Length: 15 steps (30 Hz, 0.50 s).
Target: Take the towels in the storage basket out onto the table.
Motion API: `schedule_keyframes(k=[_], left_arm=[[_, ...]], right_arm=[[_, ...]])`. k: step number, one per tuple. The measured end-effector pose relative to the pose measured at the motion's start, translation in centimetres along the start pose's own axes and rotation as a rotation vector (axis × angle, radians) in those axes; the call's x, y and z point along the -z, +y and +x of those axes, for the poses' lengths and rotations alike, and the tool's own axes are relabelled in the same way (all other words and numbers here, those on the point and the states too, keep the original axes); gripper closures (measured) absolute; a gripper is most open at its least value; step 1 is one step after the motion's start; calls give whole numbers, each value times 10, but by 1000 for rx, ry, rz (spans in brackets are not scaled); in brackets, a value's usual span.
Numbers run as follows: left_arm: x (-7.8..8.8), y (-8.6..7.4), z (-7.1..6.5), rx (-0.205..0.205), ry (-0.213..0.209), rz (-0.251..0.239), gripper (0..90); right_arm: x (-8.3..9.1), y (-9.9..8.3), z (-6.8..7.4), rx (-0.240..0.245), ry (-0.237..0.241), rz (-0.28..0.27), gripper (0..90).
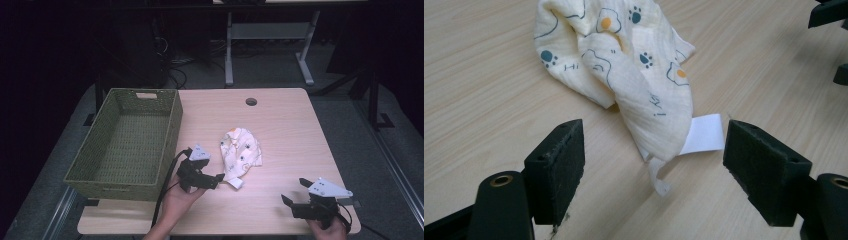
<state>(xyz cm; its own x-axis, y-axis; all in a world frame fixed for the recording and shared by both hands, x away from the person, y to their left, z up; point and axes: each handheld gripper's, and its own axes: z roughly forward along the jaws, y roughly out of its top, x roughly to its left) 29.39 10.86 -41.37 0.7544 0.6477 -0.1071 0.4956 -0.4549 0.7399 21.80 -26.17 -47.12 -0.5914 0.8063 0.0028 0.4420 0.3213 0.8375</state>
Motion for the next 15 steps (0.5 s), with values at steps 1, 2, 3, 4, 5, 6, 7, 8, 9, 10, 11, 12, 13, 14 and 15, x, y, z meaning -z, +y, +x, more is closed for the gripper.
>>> schedule_keyframes(k=[1, 2, 3, 4, 5, 6, 7, 8, 9, 10, 11, 12, 13, 14, 15], left_arm=[[3, -4, -1, 2, -3, -8, 242], [4, -6, -1, 2, -6, -5, 242], [4, -6, -1, 2, -6, -5, 241], [4, -7, -1, 11, -11, -3, 241], [5, -10, -1, 7, -12, 1, 241], [5, -10, -1, 7, -12, 1, 242], [6, -11, -1, 4, -9, 6, 242], [7, -12, -2, 4, -12, 5, 241], [9, -14, -2, 2, -11, 7, 241], [10, -15, -3, 5, -12, 4, 241], [12, -16, -3, 2, -11, 3, 241], [13, -17, -3, -3, -9, 5, 241], [13, -17, -3, -3, -9, 5, 241], [14, -18, -4, -1, -7, 6, 241], [16, -21, -4, -2, -9, 8, 241]], right_arm=[[0, 0, 0, 0, 0, 1, 137], [0, 0, 0, -1, 0, 1, 137], [0, 0, 0, -1, 0, 1, 137], [0, 0, 0, -4, -1, 2, 137], [0, -1, 1, -8, -1, 4, 137], [0, -1, 1, -8, -1, 4, 137], [0, -1, 1, -8, -2, 6, 137], [0, -1, 1, -7, -1, 6, 137], [0, -1, 1, -7, -2, 4, 137], [0, -1, 1, -7, -2, 5, 137], [0, -1, 1, -8, -3, 5, 137], [0, -1, 1, -8, -3, 5, 137], [0, -1, 1, -8, -3, 5, 137], [0, -1, 1, -7, -3, 6, 137], [-1, -1, 1, -5, -2, 7, 137]])
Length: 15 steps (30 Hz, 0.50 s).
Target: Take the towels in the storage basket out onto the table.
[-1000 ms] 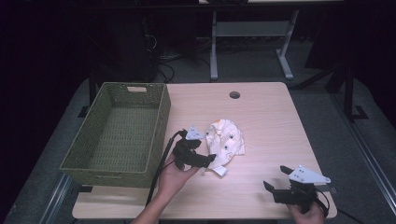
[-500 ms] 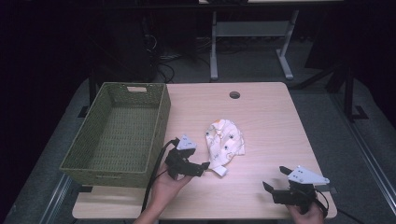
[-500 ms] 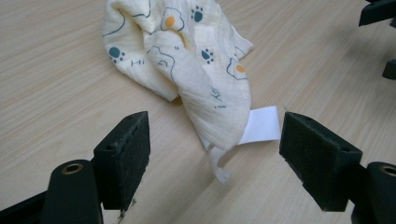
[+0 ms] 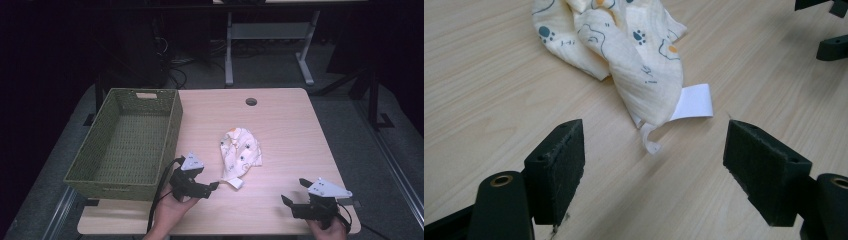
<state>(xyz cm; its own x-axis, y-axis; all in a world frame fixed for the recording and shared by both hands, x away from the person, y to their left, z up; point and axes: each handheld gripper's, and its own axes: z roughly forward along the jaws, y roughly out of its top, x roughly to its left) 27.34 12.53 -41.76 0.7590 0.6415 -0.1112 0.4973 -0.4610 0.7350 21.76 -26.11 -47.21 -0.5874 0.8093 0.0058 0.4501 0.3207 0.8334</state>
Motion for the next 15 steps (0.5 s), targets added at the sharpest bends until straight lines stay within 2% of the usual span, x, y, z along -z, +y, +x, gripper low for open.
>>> schedule_keyframes(k=[4, 9, 12, 15], left_arm=[[3, -4, -1, -2, 5, -4, 241], [7, -12, 1, 70, -23, -44, 232], [10, -12, -1, 70, -24, -70, 229], [10, -12, -2, 76, -28, -75, 230]], right_arm=[[0, 0, 0, 1, 0, 1, 137], [1, -2, 1, -10, 2, -1, 137], [2, -3, 2, -4, -5, -5, 137], [2, -4, 3, -6, -2, -5, 137]])
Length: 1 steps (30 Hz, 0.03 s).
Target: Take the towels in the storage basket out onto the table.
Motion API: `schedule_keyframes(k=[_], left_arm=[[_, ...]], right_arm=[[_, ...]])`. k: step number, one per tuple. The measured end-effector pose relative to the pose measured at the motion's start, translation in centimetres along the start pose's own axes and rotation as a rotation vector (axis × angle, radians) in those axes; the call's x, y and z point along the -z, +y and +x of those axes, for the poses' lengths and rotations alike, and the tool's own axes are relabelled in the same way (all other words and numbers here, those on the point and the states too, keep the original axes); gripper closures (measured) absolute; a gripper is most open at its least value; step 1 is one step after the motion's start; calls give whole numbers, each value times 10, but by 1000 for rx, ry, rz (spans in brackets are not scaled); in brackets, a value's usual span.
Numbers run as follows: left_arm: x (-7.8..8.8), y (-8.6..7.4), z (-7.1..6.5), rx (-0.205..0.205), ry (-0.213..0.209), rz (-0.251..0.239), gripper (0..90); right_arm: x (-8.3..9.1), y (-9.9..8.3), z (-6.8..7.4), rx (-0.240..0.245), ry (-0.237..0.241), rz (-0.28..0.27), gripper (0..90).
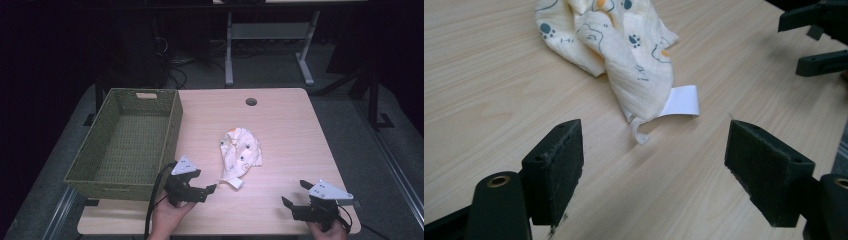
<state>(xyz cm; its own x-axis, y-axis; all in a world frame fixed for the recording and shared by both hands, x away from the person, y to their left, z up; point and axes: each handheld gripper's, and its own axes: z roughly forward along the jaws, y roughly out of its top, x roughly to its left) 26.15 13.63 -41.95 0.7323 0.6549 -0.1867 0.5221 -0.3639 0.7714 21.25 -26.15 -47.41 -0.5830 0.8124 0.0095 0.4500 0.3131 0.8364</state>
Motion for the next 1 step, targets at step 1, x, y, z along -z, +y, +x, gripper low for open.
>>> schedule_keyframes(k=[1], left_arm=[[0, 0, -1, -6, 8, -5, 230]], right_arm=[[0, -1, 1, 0, 1, 10, 137]])
